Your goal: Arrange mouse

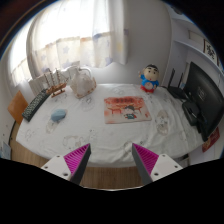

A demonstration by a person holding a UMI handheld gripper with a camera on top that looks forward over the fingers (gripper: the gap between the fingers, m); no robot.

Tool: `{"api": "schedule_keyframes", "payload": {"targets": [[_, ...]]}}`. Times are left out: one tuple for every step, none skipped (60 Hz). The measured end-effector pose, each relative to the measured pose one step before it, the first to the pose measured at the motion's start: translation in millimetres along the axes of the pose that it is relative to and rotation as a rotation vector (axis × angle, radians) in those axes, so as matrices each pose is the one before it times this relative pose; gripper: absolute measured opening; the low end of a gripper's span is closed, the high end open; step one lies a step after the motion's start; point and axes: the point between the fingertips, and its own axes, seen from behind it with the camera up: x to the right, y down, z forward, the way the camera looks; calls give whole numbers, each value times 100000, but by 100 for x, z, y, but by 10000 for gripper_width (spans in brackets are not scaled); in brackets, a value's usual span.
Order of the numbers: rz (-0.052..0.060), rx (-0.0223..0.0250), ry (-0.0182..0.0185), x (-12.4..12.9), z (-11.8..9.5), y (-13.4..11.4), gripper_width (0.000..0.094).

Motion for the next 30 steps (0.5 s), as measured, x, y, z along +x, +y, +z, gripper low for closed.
{"api": "schedule_keyframes", "payload": {"targets": [[56,-59,8,-29,53,35,859],[63,-66,127,-17,73,55,858],[69,-38,227,-46,81,60,859],[79,-99,236,-43,104,57,856],[195,-113,132,-96,135,57,856],[251,-85,71,-117,103,77,857],[278,-21,-51,-164,93,65,858],[382,-18,-70,-199,90,72,859],[404,-38,-111,-221,88,78,860],[241,51,-116,-227,5,34,859],[335,-7,-134,-278,94,95,858],[262,-258,40,-381,12,-63,859],[-9,318,-243,-218,162,194,857],[-109,36,-76,-278,56,58,857],[-177,47,25,-294,74,27,859],[-151,-213,223,-350,-52,-94,857],[-206,337,-30,-202,130,168,857],[-188,-23,130,-327,18,46,858],[-120,-22,85,-372,34,32,859],[-16,-388,96,-510,-39,-83,859],[-28,-145,-137,-483,26,37,859],[-81,-101,-261,-530,16,35,858],[-106,-102,-308,-518,1,42,859],[-113,298,-393,-452,92,151,858],[-29,-273,-66,-616,-74,-89,858],[-115,-22,-151,-565,16,5,859],[-194,14,-141,-568,2,31,859],[-302,82,-175,-591,15,-14,860],[-374,134,-216,-645,0,-5,860],[-336,157,-182,-605,-12,-21,860]]}}
